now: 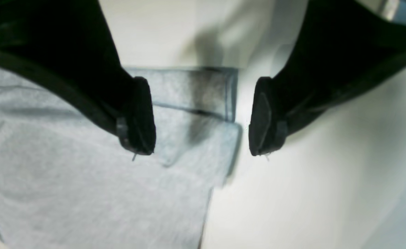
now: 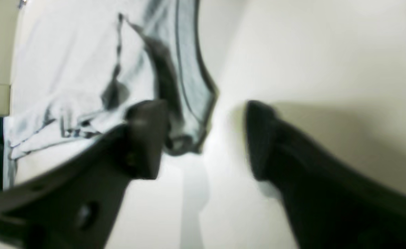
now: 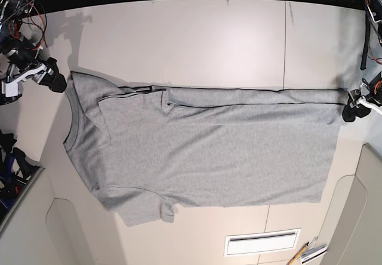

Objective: Fold the T-shirt properly
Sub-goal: 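Fold the grasped side edge inward over the shirt body, release, then regrasp the folded edge with both grippers and pull it flat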

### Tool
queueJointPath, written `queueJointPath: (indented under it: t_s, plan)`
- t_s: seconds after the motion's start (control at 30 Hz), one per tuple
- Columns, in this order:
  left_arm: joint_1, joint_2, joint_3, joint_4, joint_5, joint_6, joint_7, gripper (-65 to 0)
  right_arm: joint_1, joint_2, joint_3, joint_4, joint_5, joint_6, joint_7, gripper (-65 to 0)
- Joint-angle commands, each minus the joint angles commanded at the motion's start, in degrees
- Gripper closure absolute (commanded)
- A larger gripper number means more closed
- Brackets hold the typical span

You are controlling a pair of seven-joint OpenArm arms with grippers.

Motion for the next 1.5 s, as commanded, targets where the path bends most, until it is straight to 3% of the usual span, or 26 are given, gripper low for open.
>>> queueJointPath:
  t_s: [0.07,0.27,0.53,0.7,0.73,0.8,0.83,0.87,0.93,0.97,1.0,1.17,1.33,1.5]
  plan:
    - [0.0,0.35,0.0,-2.95,1.38,0.0,-1.53,-45.7,-0.2,-0.09,-0.07,-0.22,-0.07,0.0,-0.02,-44.6]
    - [0.04,2.08,0.0,-5.14,1.27,0.0,-2.03,-45.7,-0.11,-0.24,-1.9,-1.6,-0.04,0.0,2.14,-44.6]
    - [0.0,3.67,3.43,-5.14,1.64,0.0,-1.84,-45.7,1.31,-5.84,-6.99,-1.75,-0.33,0.04,3.41,-44.5]
    - [0.02,3.67,6.19,-5.14,1.66,0.0,-0.94,-45.2,3.67,-6.45,-8.72,-1.77,-2.45,0.0,3.63,-44.3]
    - [0.02,3.65,6.21,-5.11,1.66,0.0,-0.92,-42.9,3.91,-6.45,-8.96,-1.77,-2.82,0.02,3.63,-44.3]
    - [0.02,3.65,6.21,-5.11,1.64,0.0,-0.92,-30.6,4.02,-6.43,-9.35,-1.75,-3.1,0.02,3.91,-44.2]
    - [0.02,3.65,6.21,-5.11,1.6,0.0,-0.92,-22.1,4.02,-6.45,-9.44,-1.77,-3.13,0.02,4.07,-42.8]
    - [0.0,3.65,6.21,-5.11,1.18,0.0,-0.94,-14.3,4.02,-6.45,-9.44,-1.77,-3.1,0.02,4.07,-36.2]
    - [0.0,3.65,6.21,-5.11,0.33,0.0,-0.94,-2.6,4.0,-6.43,-9.44,-1.75,-3.19,0.02,4.04,-14.0]
    - [-0.02,3.65,6.21,-5.11,0.31,0.0,-0.94,0.0,4.02,-6.43,-9.44,-1.75,-3.28,0.04,4.04,-3.0]
    - [-0.02,3.63,6.21,-5.09,0.33,0.0,-0.92,0.0,4.02,-6.43,-9.44,-1.75,-3.26,0.04,4.04,0.0]
    - [0.0,3.23,6.19,-3.43,0.31,0.0,0.92,0.0,3.98,-6.4,-9.42,-1.22,-2.43,0.26,3.28,0.0]
    - [0.48,3.1,6.14,3.08,-5.31,0.0,10.21,0.0,3.52,-4.63,-9.4,-0.59,-0.87,0.48,-1.2,0.0]
    - [3.78,1.7,6.1,9.38,-7.45,0.0,12.76,0.0,1.68,-1.53,-9.38,-0.55,3.28,1.09,-4.35,0.0]
